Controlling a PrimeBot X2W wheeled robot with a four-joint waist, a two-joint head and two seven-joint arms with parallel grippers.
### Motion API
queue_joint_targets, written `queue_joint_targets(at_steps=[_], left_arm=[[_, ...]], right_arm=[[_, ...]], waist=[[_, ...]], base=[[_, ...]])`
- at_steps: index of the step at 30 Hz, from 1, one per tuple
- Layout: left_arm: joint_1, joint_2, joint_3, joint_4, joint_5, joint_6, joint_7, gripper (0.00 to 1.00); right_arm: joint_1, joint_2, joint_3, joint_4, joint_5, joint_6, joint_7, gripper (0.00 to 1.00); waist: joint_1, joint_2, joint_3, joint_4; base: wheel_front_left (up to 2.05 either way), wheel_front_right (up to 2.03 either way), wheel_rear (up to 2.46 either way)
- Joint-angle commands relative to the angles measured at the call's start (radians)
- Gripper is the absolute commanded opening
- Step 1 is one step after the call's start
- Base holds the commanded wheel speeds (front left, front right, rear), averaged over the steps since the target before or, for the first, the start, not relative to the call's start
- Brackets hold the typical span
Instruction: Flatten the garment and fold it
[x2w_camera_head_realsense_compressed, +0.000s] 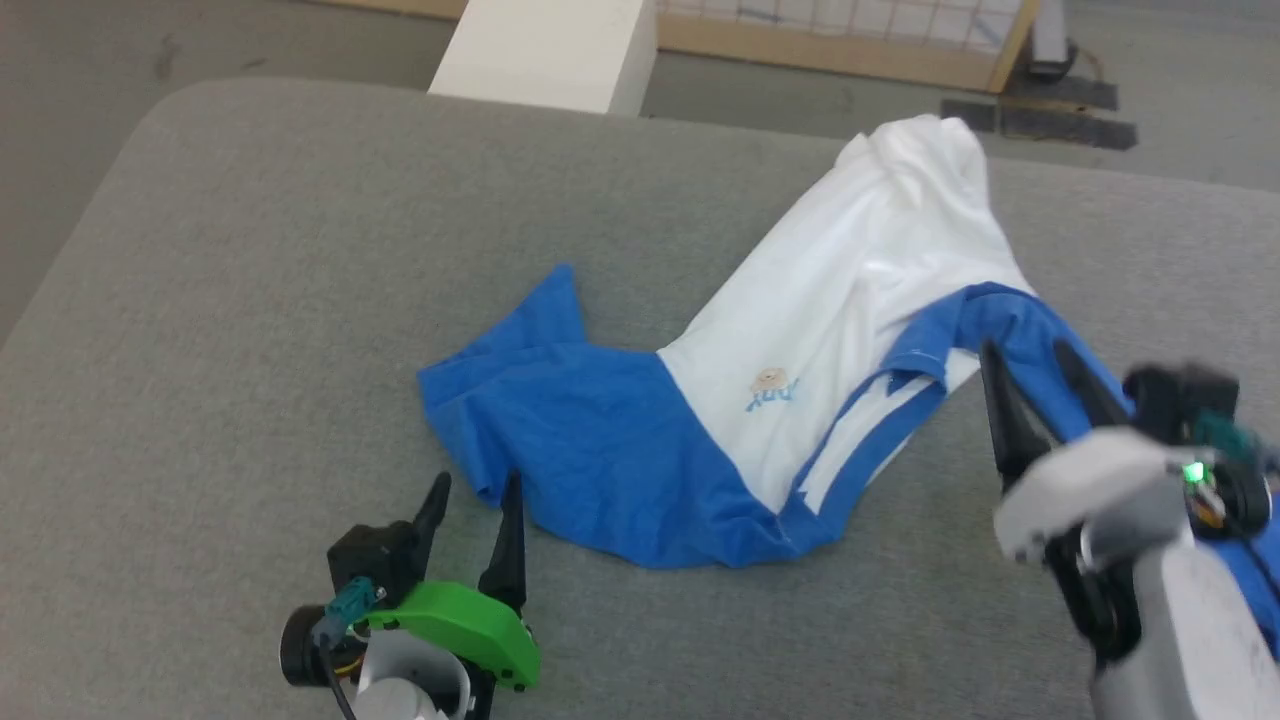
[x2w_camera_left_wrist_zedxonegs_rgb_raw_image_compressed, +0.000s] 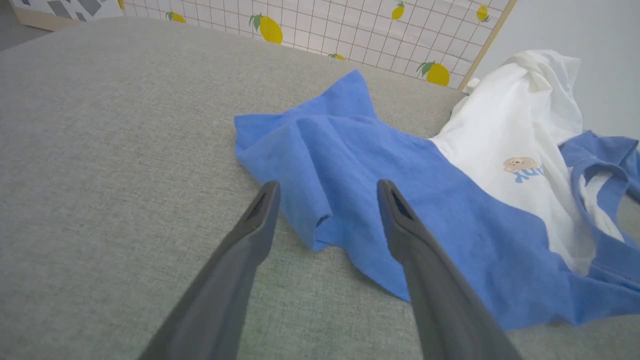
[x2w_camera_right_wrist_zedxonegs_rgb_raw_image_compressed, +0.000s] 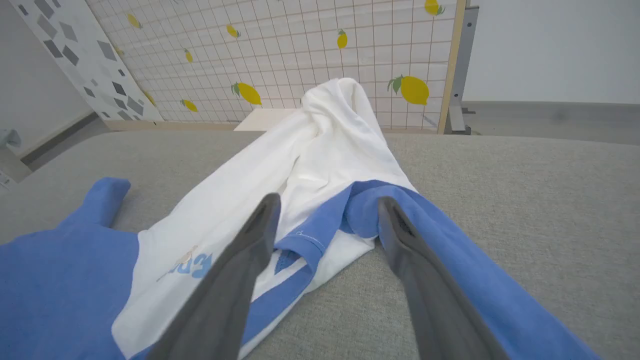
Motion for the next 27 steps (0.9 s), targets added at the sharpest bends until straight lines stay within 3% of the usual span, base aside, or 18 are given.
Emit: queue_joint_targets(at_steps=[1, 9, 19, 20, 21, 27], left_arm=[[0.013, 0.003, -0.002, 0.008, -0.004, 0.002, 0.025, 1.0], [0.02, -0.004, 0.0, 0.039, -0.092, 0.053, 0.229, 1.0], [-0.053, 0.008, 0.021, 0.129, -0.148, 0.124, 0.439, 0.99], [-0.06, 0.014, 0.025, 0.134, -0.148, 0.129, 0.446, 0.38], [-0.07, 0.025, 0.032, 0.135, -0.146, 0.131, 0.439, 0.0], [-0.114, 0.106, 0.106, 0.124, -0.139, 0.155, 0.353, 0.0]], right_arm=[[0.058, 0.01, -0.005, -0.041, -0.012, -0.001, -0.006, 1.0], [0.27, 0.032, 0.008, -0.224, 0.051, -0.001, 0.018, 1.0], [0.306, 0.032, 0.039, -0.31, 0.072, -0.001, 0.035, 1.0], [0.306, 0.032, 0.041, -0.312, 0.073, -0.001, 0.035, 1.0], [0.305, 0.032, 0.043, -0.314, 0.075, -0.001, 0.036, 1.0], [0.3, 0.032, 0.041, -0.314, 0.068, -0.001, 0.047, 1.0]], waist=[[0.0, 0.0, -0.056, -0.06], [0.0, 0.0, -0.072, -0.125], [0.0, 0.0, -0.029, -0.196], [0.0, 0.0, -0.026, -0.2], [0.0, 0.0, -0.02, -0.205], [0.0, 0.0, 0.003, -0.216]], base=[[0.0, 0.0, 0.0], [0.0, 0.0, 0.0], [0.0, 0.0, 0.0], [0.0, 0.0, 0.0], [0.0, 0.0, 0.0], [0.0, 0.0, 0.0]])
